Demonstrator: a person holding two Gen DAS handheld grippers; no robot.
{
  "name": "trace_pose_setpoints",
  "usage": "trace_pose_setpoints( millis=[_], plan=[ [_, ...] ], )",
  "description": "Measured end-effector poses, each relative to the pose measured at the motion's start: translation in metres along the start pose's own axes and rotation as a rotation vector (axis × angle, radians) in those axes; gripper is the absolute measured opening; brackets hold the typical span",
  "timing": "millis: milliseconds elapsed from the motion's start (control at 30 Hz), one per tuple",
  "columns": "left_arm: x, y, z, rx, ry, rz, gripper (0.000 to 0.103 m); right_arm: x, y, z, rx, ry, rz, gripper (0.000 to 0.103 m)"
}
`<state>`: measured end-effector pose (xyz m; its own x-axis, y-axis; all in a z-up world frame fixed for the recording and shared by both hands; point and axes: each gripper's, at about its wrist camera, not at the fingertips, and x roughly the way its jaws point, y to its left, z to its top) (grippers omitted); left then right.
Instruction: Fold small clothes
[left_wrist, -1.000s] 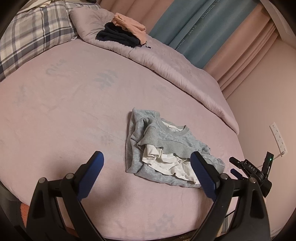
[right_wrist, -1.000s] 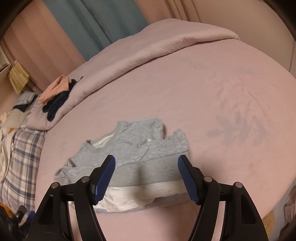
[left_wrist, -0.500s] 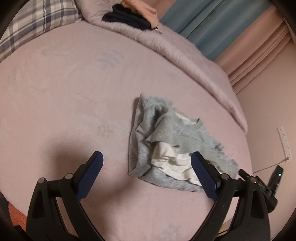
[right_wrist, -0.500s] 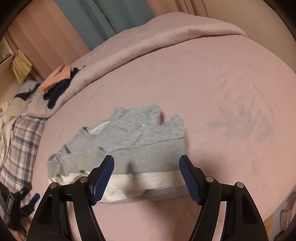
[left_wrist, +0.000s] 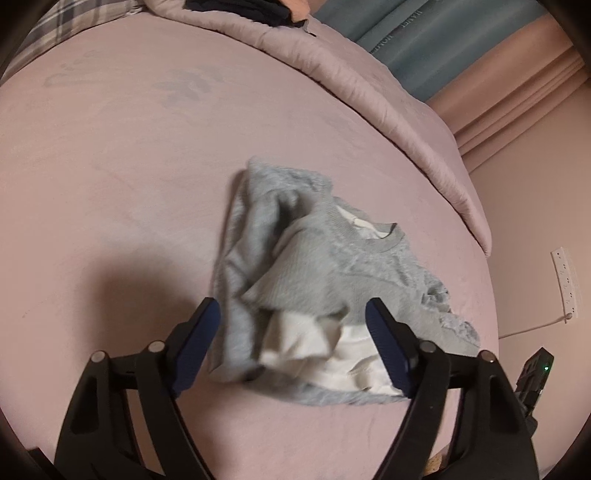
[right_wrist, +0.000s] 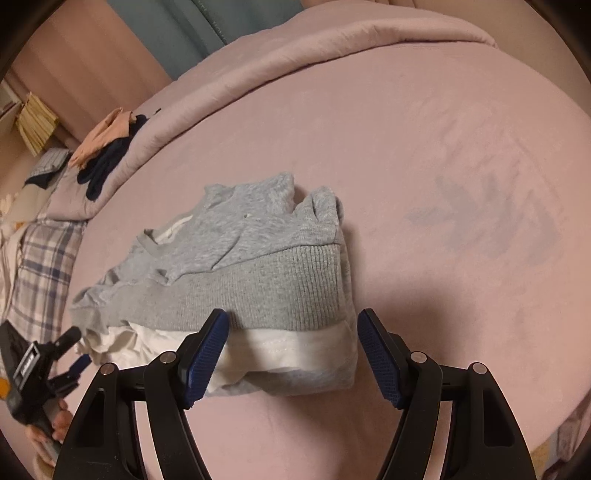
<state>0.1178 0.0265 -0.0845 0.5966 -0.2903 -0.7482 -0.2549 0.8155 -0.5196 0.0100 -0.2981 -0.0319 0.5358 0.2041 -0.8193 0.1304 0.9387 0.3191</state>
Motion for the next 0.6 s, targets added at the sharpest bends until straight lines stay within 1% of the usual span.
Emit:
trace_pose_setpoints(
  millis=[33,67,100,133,167,200,233,367,400,467,500,600],
  plan=[
    [0.002,-0.002,0.002,0.009,0.002,-0.001,0.073,0.001,0.001,0.0,-0.012,0.0,-0.004,0.072],
    [0.005,-0.004,0.003,0.017,0.006,-0.003,0.062,0.002,0.003,0.0,-0.023,-0.006,-0.006,0.072],
    [0.011,-0.007,0.004,0.024,0.018,0.006,0.054,0.002,0.003,0.001,-0.03,-0.014,-0.007,0.07],
    [0.017,-0.008,0.005,0.033,0.035,0.024,0.033,0.002,0.004,0.001,-0.037,-0.02,-0.006,0.062],
    [0.022,-0.008,0.004,0.041,0.049,0.033,0.028,0.002,0.006,0.0,-0.044,-0.018,0.0,0.059],
    [0.025,-0.009,0.003,0.046,0.051,0.038,0.027,0.002,0.007,0.0,-0.047,-0.023,0.002,0.054],
    [0.024,-0.009,0.003,0.045,0.042,0.041,0.021,0.0,0.008,0.0,-0.051,-0.03,0.0,0.047],
    [0.014,-0.011,0.003,0.03,0.022,0.029,0.017,-0.007,0.014,0.0,-0.091,-0.06,-0.046,0.032],
    [0.009,-0.011,0.002,0.029,0.015,0.021,0.017,-0.01,0.014,0.0,-0.092,-0.066,-0.047,0.026],
    [0.002,-0.014,0.003,0.028,0.003,0.002,0.017,-0.014,0.015,0.001,-0.1,-0.075,-0.048,0.024],
    [-0.001,-0.016,0.004,0.029,-0.003,-0.005,0.017,-0.017,0.016,0.002,-0.108,-0.09,-0.05,0.018],
    [-0.008,-0.02,0.006,0.034,-0.018,-0.021,0.016,-0.022,0.019,0.004,-0.127,-0.107,-0.058,0.018]
  ],
)
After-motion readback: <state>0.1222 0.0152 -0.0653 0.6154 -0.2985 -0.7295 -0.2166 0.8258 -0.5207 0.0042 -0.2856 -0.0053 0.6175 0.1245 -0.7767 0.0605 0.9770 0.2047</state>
